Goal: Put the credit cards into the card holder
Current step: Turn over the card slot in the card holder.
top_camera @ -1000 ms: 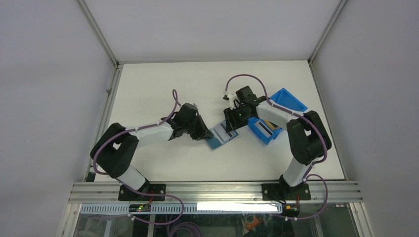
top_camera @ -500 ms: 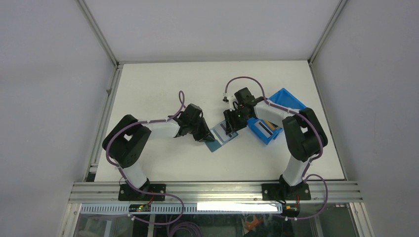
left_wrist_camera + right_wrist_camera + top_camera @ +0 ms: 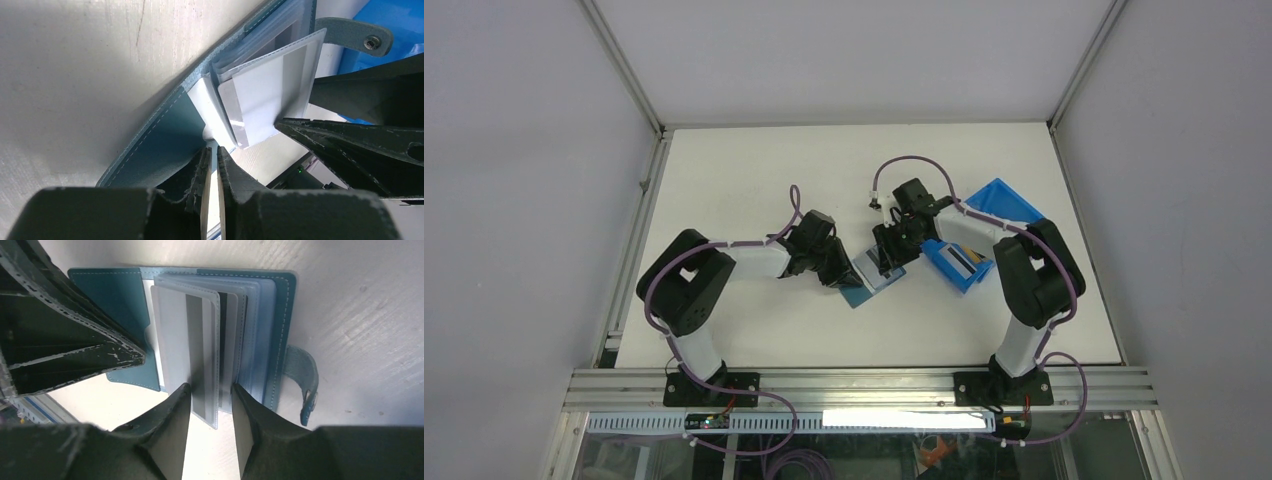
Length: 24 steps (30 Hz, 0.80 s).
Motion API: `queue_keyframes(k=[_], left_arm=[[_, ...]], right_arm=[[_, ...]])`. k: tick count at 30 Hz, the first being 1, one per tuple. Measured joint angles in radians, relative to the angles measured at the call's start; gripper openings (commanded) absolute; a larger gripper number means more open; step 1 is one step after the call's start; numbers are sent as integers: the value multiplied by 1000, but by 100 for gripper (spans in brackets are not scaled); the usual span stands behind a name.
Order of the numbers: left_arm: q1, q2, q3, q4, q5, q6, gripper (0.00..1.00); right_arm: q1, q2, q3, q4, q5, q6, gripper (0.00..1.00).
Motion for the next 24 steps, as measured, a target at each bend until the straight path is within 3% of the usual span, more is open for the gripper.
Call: queue_keyframes(k=[24], left_arm=[[0, 14, 2, 28, 27, -8, 12]], right_arm=[[-27, -87, -53, 84, -230, 126, 37]])
